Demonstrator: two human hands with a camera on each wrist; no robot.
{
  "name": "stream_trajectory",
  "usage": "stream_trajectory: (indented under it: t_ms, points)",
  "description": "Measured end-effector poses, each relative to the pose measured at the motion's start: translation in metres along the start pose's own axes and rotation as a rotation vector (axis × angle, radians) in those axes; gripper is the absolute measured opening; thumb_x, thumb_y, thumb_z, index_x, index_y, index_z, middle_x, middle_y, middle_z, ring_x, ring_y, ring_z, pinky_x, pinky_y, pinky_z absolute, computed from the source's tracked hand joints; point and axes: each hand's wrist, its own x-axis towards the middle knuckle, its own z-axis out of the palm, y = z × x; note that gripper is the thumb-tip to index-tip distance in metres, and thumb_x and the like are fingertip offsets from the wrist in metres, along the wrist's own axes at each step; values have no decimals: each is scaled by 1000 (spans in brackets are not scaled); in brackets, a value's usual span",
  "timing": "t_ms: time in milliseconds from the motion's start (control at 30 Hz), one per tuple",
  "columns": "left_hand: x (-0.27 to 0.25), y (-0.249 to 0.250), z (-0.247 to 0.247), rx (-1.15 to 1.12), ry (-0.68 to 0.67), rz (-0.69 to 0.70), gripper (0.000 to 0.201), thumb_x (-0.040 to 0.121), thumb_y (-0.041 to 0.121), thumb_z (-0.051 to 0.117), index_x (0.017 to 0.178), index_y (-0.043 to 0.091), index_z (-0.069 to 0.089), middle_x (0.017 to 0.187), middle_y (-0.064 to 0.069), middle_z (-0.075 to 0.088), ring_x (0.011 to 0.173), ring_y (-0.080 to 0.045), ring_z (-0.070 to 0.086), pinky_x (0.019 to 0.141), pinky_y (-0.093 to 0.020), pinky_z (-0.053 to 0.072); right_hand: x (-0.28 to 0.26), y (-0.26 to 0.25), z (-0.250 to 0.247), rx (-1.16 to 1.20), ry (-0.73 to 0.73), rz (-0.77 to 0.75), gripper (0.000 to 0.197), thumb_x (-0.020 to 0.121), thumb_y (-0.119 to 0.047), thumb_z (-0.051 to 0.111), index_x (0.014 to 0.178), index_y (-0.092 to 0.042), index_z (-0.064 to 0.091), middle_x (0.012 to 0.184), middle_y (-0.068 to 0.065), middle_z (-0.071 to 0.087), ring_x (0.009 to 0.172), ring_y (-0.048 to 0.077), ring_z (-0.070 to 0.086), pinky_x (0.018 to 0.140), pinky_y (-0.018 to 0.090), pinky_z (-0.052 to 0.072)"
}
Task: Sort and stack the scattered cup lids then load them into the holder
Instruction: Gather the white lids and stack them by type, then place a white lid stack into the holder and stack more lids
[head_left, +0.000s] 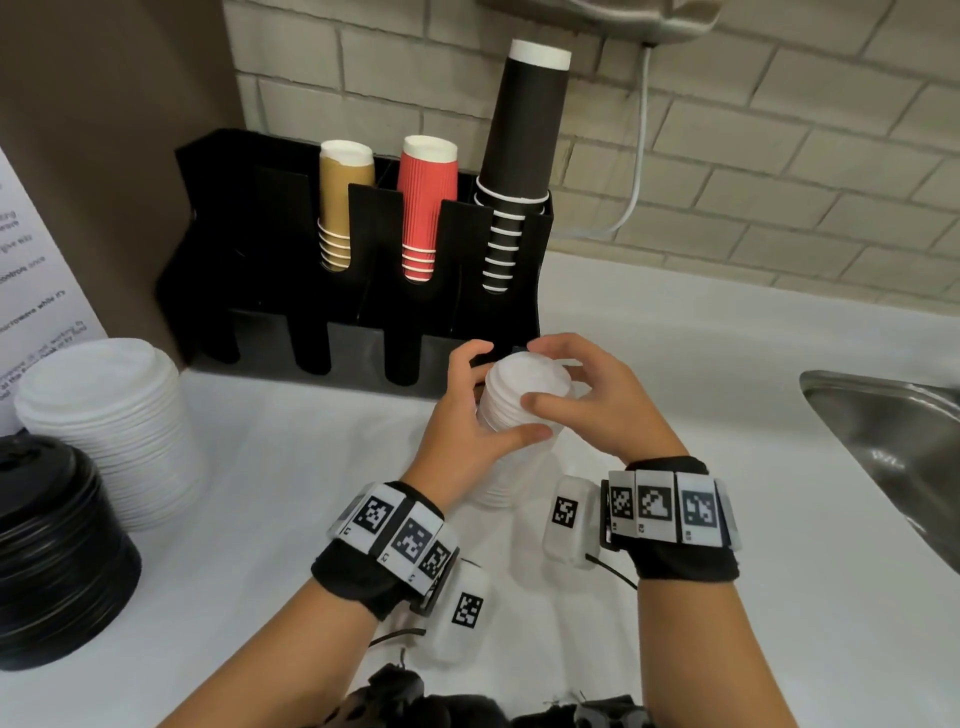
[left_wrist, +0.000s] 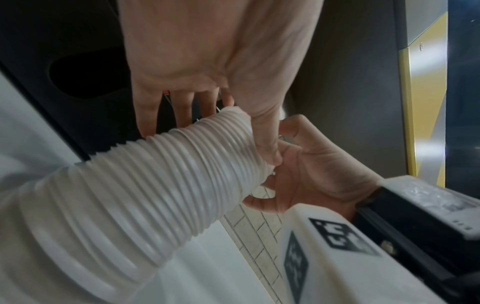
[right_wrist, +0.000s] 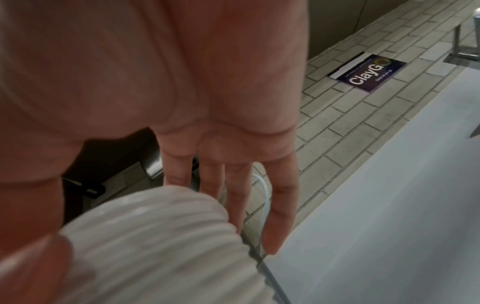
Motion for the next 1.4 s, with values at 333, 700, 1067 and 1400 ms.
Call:
stream_trajectory:
  t_ms: [333,700,1067,1400]
  points:
    - [0,-2,-2,-30,-24,45,68,68,22,88,119,36,46,116,20,56,104,8,55,79,-12,48,-4,1,-2,27,-37,24,38,72,-15,82,101,-28,62,121,-1,56,113,16,57,95,29,48]
    - [11,10,-7,-184,-2,-201,9,92,36,63,99,34,58,114,-1,63,103,-14,61,80,-28,44,-5,15,11,530,-11,469,43,92,-64,39,118,-36,58,119,-8,63,111,14,58,83,44,53]
    - [12,22,-9,-357,-170,-666,49,94,48,53,135,22,45,121,-5,59,106,-20,58,97,-44,48,-10,29,23,637,-133,696,56,87,-66,38,125,-30,58,123,8,62,112,33,59,80,53,53]
    - [14,16,-37,-484,-117,-686,46,95,51,46,128,21,56,111,-7,72,100,-22,70,83,-39,57,5,9,56,567,-129,660,52,83,-66,48,120,-32,58,122,4,61,112,30,58,79,50,54]
